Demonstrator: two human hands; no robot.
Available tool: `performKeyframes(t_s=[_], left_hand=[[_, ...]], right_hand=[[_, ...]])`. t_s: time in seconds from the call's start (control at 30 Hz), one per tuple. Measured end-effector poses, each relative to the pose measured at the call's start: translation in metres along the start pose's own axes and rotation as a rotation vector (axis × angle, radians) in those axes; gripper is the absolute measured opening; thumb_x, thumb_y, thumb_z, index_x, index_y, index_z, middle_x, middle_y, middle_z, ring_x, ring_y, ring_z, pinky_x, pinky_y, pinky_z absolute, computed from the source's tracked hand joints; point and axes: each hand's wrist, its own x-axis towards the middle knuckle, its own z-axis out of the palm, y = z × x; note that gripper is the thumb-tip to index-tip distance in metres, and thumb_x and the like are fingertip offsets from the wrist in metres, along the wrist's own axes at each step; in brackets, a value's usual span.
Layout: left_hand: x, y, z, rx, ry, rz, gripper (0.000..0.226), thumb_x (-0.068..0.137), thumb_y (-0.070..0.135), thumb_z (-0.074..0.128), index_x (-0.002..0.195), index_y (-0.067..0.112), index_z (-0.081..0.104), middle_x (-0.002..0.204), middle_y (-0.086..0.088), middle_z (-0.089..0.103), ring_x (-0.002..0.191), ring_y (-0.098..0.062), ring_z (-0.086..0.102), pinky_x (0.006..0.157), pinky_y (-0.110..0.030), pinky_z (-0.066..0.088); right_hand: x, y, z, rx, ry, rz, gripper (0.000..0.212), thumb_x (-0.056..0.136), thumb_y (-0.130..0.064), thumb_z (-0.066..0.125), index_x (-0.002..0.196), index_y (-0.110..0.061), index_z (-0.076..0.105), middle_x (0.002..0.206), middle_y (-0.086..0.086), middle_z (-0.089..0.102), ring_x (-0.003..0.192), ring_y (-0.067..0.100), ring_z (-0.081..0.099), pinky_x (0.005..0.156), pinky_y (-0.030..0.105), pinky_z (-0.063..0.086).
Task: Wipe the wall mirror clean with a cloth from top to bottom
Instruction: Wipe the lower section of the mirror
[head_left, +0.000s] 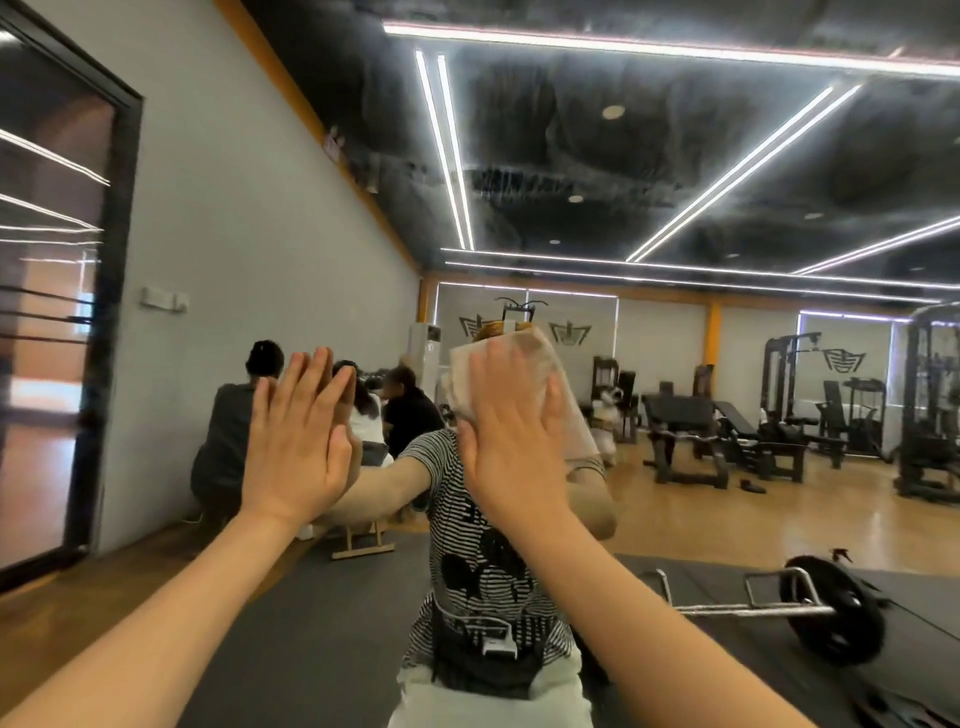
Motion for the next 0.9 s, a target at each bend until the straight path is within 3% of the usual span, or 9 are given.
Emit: performKeyframes(t_s=[0.17,0.27,0.4,0.53,0.63,0.7,0.77,0.83,0.9], left_hand=[[0.0,-0.001,0.001,-0.028,0.005,-0.007,0.059,0.088,0.026,0.033,0.145,0.01,0.032,0.155,-0.016,0.029,0.148,-0.013,0.002,0.12,-0.032,-0.005],[0.0,-0.001,0.001,-0.034,-0.001,-0.008,0.06,0.088,0.027,0.033,0.145,0.01,0.032,0.155,-0.016,0.029,0.147,-0.015,0.006,0.12,-0.032,-0.006],[0.0,0.0,-0.001,-0.035,-0.008,-0.012,0.06,0.087,0.026,0.033,0.144,0.01,0.032,0.154,-0.018,0.03,0.145,-0.021,0.013,0.12,-0.032,-0.005],[0.0,0.0,-0.001,-0.034,0.0,-0.024,0.06,0.087,0.026,0.033,0.144,0.01,0.032,0.154,-0.018,0.03,0.147,-0.011,0.002,0.12,-0.031,-0.006],[-0.001,0.0,0.0,-0.029,-0.001,-0.024,0.059,0.087,0.026,0.033,0.144,0.009,0.033,0.154,-0.018,0.031,0.146,-0.02,0.012,0.12,-0.033,-0.005],[-0.001,0.0,0.0,-0.032,0.007,-0.023,0.059,0.087,0.025,0.034,0.144,0.009,0.034,0.154,-0.018,0.031,0.145,-0.028,0.018,0.12,-0.034,-0.005],[-0.001,0.0,0.0,-0.033,0.019,-0.022,0.059,0.088,0.026,0.034,0.144,0.009,0.035,0.154,-0.018,0.031,0.144,-0.029,0.019,0.12,-0.033,-0.005],[-0.001,0.0,0.0,-0.044,0.018,-0.021,0.058,0.088,0.026,0.034,0.143,0.009,0.035,0.153,-0.018,0.032,0.144,-0.029,0.019,0.12,-0.033,-0.004],[-0.001,-0.001,0.0,-0.062,0.009,-0.021,0.058,0.088,0.026,0.034,0.143,0.008,0.037,0.154,-0.018,0.031,0.144,-0.029,0.018,0.12,-0.031,-0.006]], right_hand=[[-0.004,0.017,0.002,-0.115,0.01,-0.157,0.061,0.097,-0.038,0.032,0.152,-0.014,0.019,0.159,0.006,0.017,0.147,0.021,0.011,0.118,0.046,0.006],[-0.011,0.046,-0.008,-0.173,-0.012,-0.194,0.061,0.098,-0.04,0.03,0.152,-0.015,0.019,0.159,0.007,0.019,0.147,0.022,0.015,0.118,0.043,0.005],[-0.026,0.089,-0.024,-0.192,-0.018,-0.073,0.062,0.1,-0.044,0.023,0.154,-0.014,0.015,0.16,0.009,0.017,0.147,0.02,0.011,0.118,0.041,0.007],[-0.037,0.118,-0.038,-0.135,0.0,0.114,0.062,0.1,-0.044,0.022,0.154,-0.016,0.01,0.161,0.008,0.012,0.147,0.017,0.007,0.118,0.034,0.001],[-0.038,0.107,-0.034,-0.066,0.066,0.271,0.062,0.1,-0.046,0.019,0.154,-0.019,0.006,0.161,0.005,0.009,0.147,0.013,0.001,0.117,0.031,-0.008],[-0.032,0.088,-0.026,0.002,0.109,0.423,0.062,0.098,-0.047,0.015,0.153,-0.023,-0.002,0.161,-0.001,-0.003,0.146,0.011,-0.007,0.116,0.031,-0.014],[-0.025,0.067,-0.018,0.006,0.139,0.503,0.062,0.097,-0.046,0.013,0.151,-0.022,-0.007,0.159,-0.001,-0.01,0.145,0.012,-0.011,0.116,0.035,-0.013],[-0.023,0.044,-0.011,-0.018,0.138,0.405,0.063,0.098,-0.043,0.017,0.153,-0.019,-0.004,0.159,0.003,-0.005,0.146,0.015,-0.006,0.117,0.038,-0.01],[-0.028,0.027,-0.002,-0.031,0.079,0.176,0.062,0.1,-0.039,0.023,0.154,-0.017,0.004,0.16,0.006,0.005,0.147,0.018,0.002,0.118,0.041,-0.007]])
